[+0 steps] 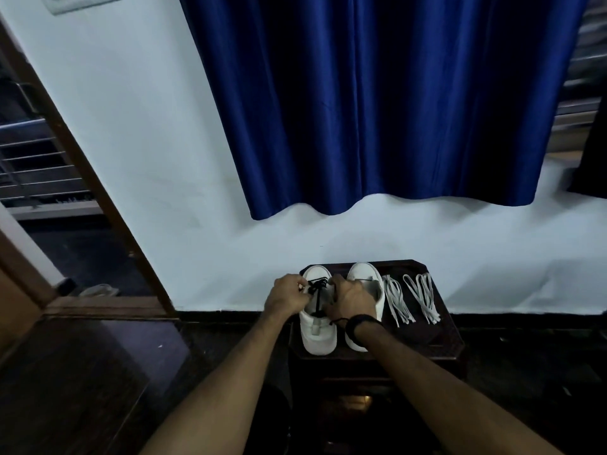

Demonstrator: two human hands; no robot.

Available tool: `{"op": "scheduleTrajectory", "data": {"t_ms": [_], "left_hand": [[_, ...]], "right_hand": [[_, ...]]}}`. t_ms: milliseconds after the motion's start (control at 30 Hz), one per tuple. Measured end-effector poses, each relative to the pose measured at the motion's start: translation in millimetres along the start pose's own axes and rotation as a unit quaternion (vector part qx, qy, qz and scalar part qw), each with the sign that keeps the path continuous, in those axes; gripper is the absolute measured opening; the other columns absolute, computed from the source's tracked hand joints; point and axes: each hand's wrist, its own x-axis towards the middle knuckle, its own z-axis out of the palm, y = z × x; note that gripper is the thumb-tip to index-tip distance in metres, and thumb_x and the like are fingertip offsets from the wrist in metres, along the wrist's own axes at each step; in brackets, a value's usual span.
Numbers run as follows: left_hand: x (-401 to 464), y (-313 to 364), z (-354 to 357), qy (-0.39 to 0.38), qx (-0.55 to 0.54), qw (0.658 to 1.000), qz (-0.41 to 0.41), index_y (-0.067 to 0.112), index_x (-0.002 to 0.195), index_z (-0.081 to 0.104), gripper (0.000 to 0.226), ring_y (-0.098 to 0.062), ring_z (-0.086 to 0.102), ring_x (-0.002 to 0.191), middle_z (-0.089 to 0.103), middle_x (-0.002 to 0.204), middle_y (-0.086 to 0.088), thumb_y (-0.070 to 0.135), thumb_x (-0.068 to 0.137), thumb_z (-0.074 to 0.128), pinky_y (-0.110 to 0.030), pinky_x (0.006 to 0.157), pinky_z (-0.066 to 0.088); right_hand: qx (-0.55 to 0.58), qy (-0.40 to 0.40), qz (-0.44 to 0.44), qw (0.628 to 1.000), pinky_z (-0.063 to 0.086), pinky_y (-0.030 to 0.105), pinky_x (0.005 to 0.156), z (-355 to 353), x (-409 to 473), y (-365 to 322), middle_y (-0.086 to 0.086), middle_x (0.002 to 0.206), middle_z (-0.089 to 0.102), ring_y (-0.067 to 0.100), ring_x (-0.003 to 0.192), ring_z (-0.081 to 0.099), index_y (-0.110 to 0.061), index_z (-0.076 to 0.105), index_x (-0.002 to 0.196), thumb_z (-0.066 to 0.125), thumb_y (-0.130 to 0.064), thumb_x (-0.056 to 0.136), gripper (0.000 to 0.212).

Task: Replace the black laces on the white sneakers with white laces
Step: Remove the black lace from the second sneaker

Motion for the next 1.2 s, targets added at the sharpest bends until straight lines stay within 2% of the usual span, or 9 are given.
{"op": "scheduleTrajectory", "data": {"t_ms": [100, 233, 367, 467, 633, 833, 933, 1033, 1200], "left_hand": [[-7, -1, 14, 0.076, 0.057, 0.993, 0.064, 0.025, 0.099, 0.07, 0.024, -0.028, 0.065, 0.094, 0.069, 0.098, -0.004, 0.02, 0.078, 0.059, -0.032, 0.072, 0.052], [-9, -7, 25, 0.169, 0.123, 0.97, 0.12, 0.019, 0.091, 0.071, 0.015, -0.03, 0.064, 0.085, 0.061, 0.092, -0.004, 0.02, 0.084, 0.057, -0.034, 0.07, 0.05], [-9, -5, 31, 0.19, 0.113, 0.966, 0.133, 0.021, 0.096, 0.069, 0.019, -0.028, 0.064, 0.087, 0.06, 0.093, -0.002, 0.016, 0.084, 0.055, -0.035, 0.069, 0.051], [-6, -5, 31, 0.17, 0.126, 0.966, 0.147, 0.026, 0.107, 0.069, 0.03, -0.028, 0.063, 0.092, 0.057, 0.1, -0.002, 0.015, 0.084, 0.055, -0.035, 0.073, 0.05], [5, -10, 26, 0.176, 0.078, 0.972, 0.135, 0.031, 0.098, 0.071, 0.017, -0.025, 0.064, 0.089, 0.06, 0.096, 0.006, 0.026, 0.086, 0.059, -0.032, 0.072, 0.049], [-3, -16, 37, 0.225, 0.069, 0.958, 0.162, 0.029, 0.097, 0.07, 0.017, -0.023, 0.063, 0.077, 0.06, 0.093, 0.006, 0.021, 0.087, 0.058, -0.032, 0.059, 0.045], [-4, -17, 38, 0.248, 0.087, 0.949, 0.172, 0.025, 0.09, 0.07, 0.013, -0.023, 0.064, 0.075, 0.063, 0.089, 0.006, 0.02, 0.083, 0.061, -0.03, 0.054, 0.044], [-1, -11, 32, 0.223, 0.072, 0.96, 0.153, 0.026, 0.089, 0.072, 0.014, -0.024, 0.065, 0.081, 0.068, 0.092, 0.006, 0.023, 0.083, 0.06, -0.03, 0.06, 0.046], [20, 12, 3, 0.047, 0.127, 0.983, 0.125, 0.025, 0.093, 0.076, 0.025, -0.031, 0.066, 0.091, 0.072, 0.096, -0.007, 0.017, 0.077, 0.059, -0.033, 0.074, 0.054]], "right_hand": [[-0.014, 0.028, -0.085, 0.996, 0.046, 0.035, 0.086, -6, 15, -3, 0.004, 0.117, 0.061, 0.028, 0.112, 0.053, -0.025, 0.062, 0.117, 0.058, -0.025, 0.083, 0.035], [-0.099, -0.014, -0.136, 0.986, 0.045, 0.031, 0.083, -14, 31, -12, 0.005, 0.104, 0.067, 0.028, 0.102, 0.06, -0.023, 0.071, 0.102, 0.054, -0.025, 0.085, 0.024], [0.076, 0.02, -0.037, 0.996, 0.046, 0.031, 0.067, -11, 42, -7, 0.004, 0.086, 0.069, 0.027, 0.084, 0.064, -0.018, 0.063, 0.086, 0.054, -0.015, 0.082, 0.01], [0.164, -0.018, -0.001, 0.986, 0.052, 0.031, 0.069, -14, 42, 1, -0.002, 0.08, 0.069, 0.02, 0.079, 0.065, -0.02, 0.066, 0.081, 0.064, -0.019, 0.078, 0.004], [-0.022, -0.042, -0.051, 0.998, 0.045, 0.032, 0.087, -7, 29, 1, -0.002, 0.095, 0.072, 0.024, 0.095, 0.064, -0.025, 0.067, 0.097, 0.062, -0.037, 0.08, 0.021], [-0.05, 0.045, -0.043, 0.997, 0.048, 0.034, 0.078, -3, 18, -9, 0.011, 0.092, 0.071, 0.032, 0.091, 0.064, -0.018, 0.071, 0.095, 0.049, -0.03, 0.088, 0.026], [-0.03, 0.02, -0.07, 0.997, 0.05, 0.034, 0.075, -3, 19, -11, 0.009, 0.095, 0.07, 0.031, 0.092, 0.064, -0.017, 0.069, 0.097, 0.051, -0.027, 0.086, 0.022], [0.002, -0.034, -0.072, 0.997, 0.055, 0.036, 0.076, -5, 22, -7, 0.009, 0.097, 0.069, 0.03, 0.093, 0.065, -0.016, 0.067, 0.099, 0.057, -0.019, 0.079, 0.023], [0.064, -0.006, -0.053, 0.997, 0.055, 0.038, 0.069, -2, 27, 2, 0.009, 0.087, 0.071, 0.031, 0.085, 0.066, -0.018, 0.065, 0.093, 0.056, -0.015, 0.077, 0.019]]}}
